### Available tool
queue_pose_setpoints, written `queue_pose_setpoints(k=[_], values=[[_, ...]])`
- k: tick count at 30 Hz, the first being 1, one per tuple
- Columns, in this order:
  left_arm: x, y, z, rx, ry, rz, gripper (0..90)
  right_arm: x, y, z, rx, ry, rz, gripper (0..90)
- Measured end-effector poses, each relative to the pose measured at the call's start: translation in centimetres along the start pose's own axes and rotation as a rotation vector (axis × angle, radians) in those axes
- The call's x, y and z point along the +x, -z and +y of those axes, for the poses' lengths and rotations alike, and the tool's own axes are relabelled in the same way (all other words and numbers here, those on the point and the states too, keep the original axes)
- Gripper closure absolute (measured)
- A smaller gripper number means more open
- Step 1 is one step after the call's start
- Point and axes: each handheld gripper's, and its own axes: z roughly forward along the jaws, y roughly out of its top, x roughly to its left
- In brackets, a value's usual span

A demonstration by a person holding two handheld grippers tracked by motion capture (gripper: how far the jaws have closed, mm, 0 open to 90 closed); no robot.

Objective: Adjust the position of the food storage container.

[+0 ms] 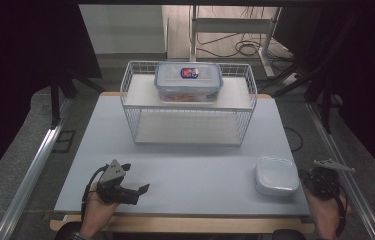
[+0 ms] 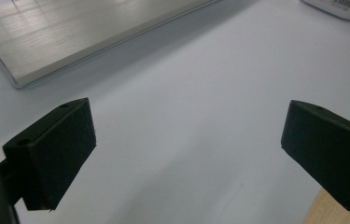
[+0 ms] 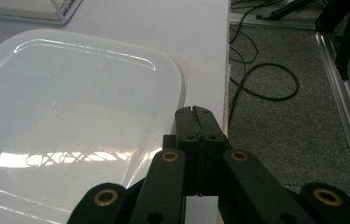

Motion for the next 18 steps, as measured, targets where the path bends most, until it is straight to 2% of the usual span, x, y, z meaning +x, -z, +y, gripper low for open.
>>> queue_pose_setpoints(k=[1, 3, 5, 7, 8, 10, 13, 18], values=[[0.2, 0.0, 0.1, -0.008, 0.004, 0.002, 2.7, 0.0, 0.1, -0.1, -0.007, -0.014, 0.007, 89.4], [0.5, 0.1, 0.3, -0.021, 0.014, -0.021, 3.0, -0.1, -0.1, 0.0, -0.002, -0.031, 0.013, 89.4], [0.8, 0.3, 0.1, -0.028, 0.039, -0.018, 3.5, 0.1, -0.3, 0.0, 0.006, -0.041, 0.019, 89.4], [1.1, 0.3, 0.1, -0.037, 0.063, -0.036, 3.6, 0.5, -0.4, 0.1, 0.011, -0.038, 0.066, 89.4], [1.2, 0.3, 0.1, -0.04, 0.067, -0.038, 3.7, 0.8, -0.4, 0.2, 0.016, -0.034, 0.071, 89.4], [1.1, 0.3, 0.1, -0.034, 0.057, -0.029, 3.9, 1.7, -0.5, 0.4, 0.016, -0.013, 0.076, 89.4], [1.0, 0.2, 0.1, -0.032, 0.05, -0.021, 3.9, 2.9, -0.7, 0.6, 0.012, 0.012, 0.119, 89.4], [0.7, -0.3, -0.1, 0.011, 0.029, -0.01, 3.8, 4.6, -1.5, 0.7, 0.03, 0.046, 0.167, 89.3]])
